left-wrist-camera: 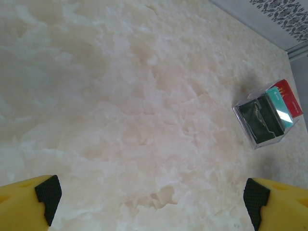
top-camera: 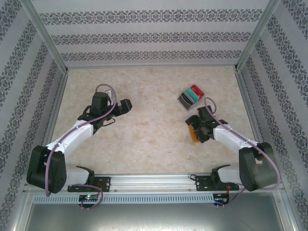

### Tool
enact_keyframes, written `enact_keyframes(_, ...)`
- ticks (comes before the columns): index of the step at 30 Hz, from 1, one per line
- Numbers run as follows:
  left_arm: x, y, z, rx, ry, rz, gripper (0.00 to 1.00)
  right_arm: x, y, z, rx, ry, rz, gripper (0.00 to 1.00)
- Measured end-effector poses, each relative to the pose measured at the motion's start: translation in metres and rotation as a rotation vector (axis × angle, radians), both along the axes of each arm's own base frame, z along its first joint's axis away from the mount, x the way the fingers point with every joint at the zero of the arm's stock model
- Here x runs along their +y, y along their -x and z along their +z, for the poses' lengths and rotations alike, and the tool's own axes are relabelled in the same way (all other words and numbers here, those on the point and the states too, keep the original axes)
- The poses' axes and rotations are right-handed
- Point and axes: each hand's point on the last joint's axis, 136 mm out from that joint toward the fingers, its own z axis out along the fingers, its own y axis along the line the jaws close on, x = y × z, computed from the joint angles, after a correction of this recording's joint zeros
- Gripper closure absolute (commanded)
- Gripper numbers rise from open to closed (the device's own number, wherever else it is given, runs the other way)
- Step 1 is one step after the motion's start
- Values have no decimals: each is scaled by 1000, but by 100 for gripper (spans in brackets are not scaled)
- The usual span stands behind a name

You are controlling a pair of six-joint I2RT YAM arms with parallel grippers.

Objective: Put the credit cards into the card holder
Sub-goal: Move the card holder to the center of the table, then rotate the card holder at the bottom-center of the table.

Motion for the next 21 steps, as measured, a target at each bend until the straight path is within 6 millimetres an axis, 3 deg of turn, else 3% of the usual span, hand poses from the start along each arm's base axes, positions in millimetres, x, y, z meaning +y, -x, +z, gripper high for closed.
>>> enact_keyframes(3, -3, -2, -2, 11, 6, -10, 1, 46, 3, 6, -14, -81, 99, 14)
enact_keyframes(6, -9, -6, -5, 30, 21, -28, 1, 71, -4, 19, -7, -88, 207, 17)
enact_keyframes(8, -16, -8, -6, 39, 32, -49, 1, 68, -17, 36, -59, -27, 260, 21)
enact_keyframes(11, -28, -8, -8, 55, 50, -88, 0, 42, -30, 52, -135, 66, 289, 32)
enact_keyframes(15, -50, -6, -18, 101, 75, -150, 5, 12, -39, 43, -140, 101, 326, 43)
enact_keyframes(21, -88, 2, -32, 173, 132, -247, 10, 35, -34, 9, -46, 120, 506, 51)
